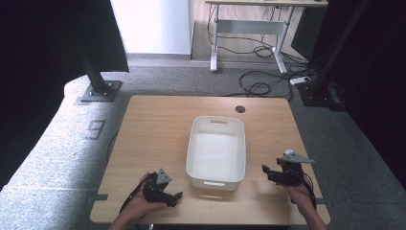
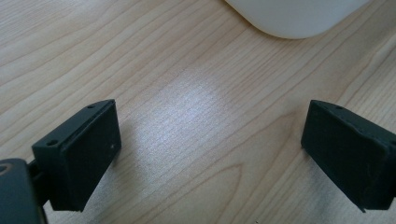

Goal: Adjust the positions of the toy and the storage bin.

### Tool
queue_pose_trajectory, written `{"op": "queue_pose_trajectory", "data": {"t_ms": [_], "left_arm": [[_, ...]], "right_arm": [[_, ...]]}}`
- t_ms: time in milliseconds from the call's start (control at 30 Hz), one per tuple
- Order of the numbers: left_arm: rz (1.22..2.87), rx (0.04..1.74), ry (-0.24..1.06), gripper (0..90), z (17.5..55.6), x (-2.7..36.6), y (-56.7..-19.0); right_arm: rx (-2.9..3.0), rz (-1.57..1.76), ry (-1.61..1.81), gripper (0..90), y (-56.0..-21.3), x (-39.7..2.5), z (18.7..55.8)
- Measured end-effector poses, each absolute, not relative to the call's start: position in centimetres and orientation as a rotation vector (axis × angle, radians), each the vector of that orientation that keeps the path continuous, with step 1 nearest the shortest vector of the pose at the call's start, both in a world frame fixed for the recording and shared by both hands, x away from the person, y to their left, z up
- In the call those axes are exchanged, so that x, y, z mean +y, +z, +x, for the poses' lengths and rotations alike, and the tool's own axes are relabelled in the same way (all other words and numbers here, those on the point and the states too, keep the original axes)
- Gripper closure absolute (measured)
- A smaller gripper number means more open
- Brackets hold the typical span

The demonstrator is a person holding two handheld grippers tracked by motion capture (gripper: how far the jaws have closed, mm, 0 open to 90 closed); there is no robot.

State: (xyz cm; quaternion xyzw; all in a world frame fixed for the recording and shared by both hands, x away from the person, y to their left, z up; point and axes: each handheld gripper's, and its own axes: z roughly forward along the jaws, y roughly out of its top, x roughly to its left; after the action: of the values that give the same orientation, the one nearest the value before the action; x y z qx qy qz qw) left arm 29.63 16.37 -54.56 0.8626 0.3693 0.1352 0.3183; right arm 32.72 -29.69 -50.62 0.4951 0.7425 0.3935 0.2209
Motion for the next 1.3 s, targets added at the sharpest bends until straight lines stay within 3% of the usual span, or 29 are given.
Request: {"op": "queue_pose_trajectory", "data": {"t_ms": [1300], "left_arm": [[2.271, 0.967, 0.353, 4.8, 29.7, 16.4, -54.6]], "right_arm": [[1.985, 1.501, 0.981, 25.5, -50.6, -35.3, 34.3]]}}
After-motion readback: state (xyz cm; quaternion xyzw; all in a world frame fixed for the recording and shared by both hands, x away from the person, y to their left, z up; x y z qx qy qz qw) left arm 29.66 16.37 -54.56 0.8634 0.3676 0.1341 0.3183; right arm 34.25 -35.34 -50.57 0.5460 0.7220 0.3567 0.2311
